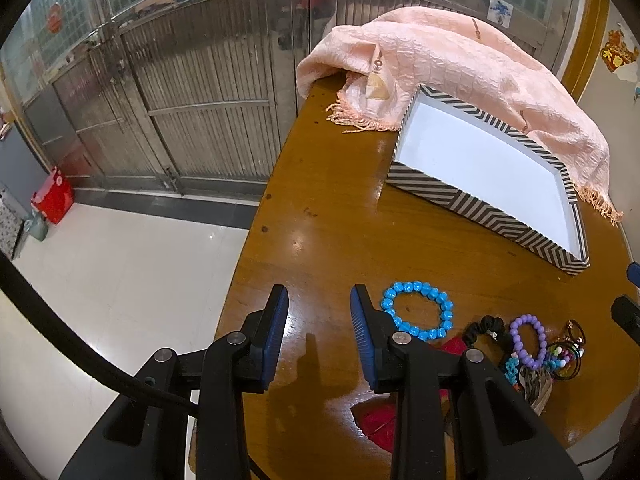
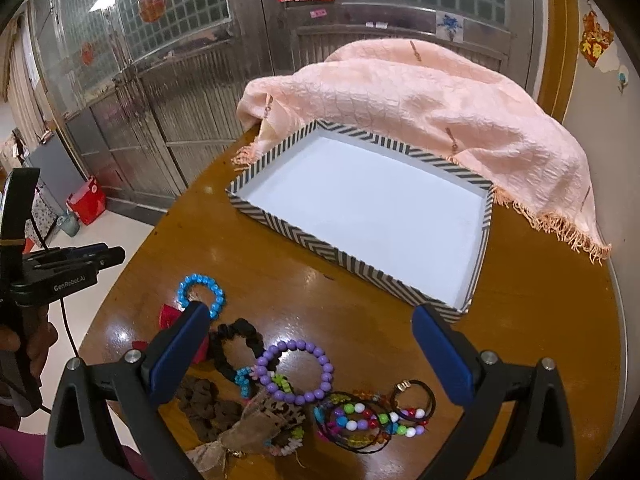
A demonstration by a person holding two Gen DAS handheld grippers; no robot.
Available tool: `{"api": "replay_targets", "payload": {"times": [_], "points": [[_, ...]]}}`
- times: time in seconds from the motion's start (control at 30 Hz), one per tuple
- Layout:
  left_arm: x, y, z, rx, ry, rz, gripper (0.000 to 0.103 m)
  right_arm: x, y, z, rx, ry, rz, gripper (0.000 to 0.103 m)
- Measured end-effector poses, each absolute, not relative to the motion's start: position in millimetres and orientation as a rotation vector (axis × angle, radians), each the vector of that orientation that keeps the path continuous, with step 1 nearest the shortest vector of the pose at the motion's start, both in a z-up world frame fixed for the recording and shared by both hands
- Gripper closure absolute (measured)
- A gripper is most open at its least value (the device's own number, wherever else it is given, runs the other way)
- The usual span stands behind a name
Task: Organize jewelry
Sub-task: 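Grasp the blue bead bracelet with the left tool while the right tool grasps the purple bracelet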
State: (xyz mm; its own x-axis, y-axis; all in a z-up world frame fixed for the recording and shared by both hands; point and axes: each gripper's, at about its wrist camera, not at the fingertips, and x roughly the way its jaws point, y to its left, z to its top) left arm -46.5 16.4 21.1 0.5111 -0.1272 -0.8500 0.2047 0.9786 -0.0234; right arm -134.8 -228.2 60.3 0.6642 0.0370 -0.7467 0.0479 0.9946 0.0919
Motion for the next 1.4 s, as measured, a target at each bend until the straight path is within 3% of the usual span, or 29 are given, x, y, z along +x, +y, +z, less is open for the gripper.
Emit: {"api": "replay_targets", "payload": {"times": [0.27, 0.4, 0.47, 0.53, 0.6, 0.87, 0.93, 1.4], "points": [[-39.5, 23.9, 12.5, 0.034, 1.059, -0.189, 0.087, -144.6, -245.8, 50.8, 0.105, 0.886, -0.044, 0.002], [-36.1, 23.6, 8.5, -0.003, 1.086, -0.202, 0.087, -145.7, -250.5, 41.7, 0.099, 0.899, -0.051, 0.007], [-36.6, 20.0, 7.4, 0.006, 1.085, -0.208, 0.087, -144.8, -249.0, 40.9, 0.082, 0.926, -0.043, 0.013], [-36.8, 15.9, 5.4, 0.015, 1.090, -0.215, 0.087, -142.7, -246.9, 35.9, 0.061, 0.952, -0.032, 0.029], [-36.2, 14.0, 3.7, 0.014, 1.099, -0.224, 0.087, -139.1, -244.5, 26.4, 0.061, 1.010, -0.004, 0.037], [-32.9, 13.7, -0.8, 0.019, 1.113, -0.227, 0.087, -117.9, -223.4, -16.4, -0.056, 1.097, 0.049, 0.055], [-31.2, 12.8, -2.8, 0.026, 1.120, -0.229, 0.087, -112.7, -221.0, -25.3, -0.087, 1.123, 0.047, 0.064], [-19.4, -16.7, -19.1, 0.073, 1.177, -0.309, 0.087, -96.4, -221.7, -46.4, -0.125, 1.184, 0.054, 0.067]]}}
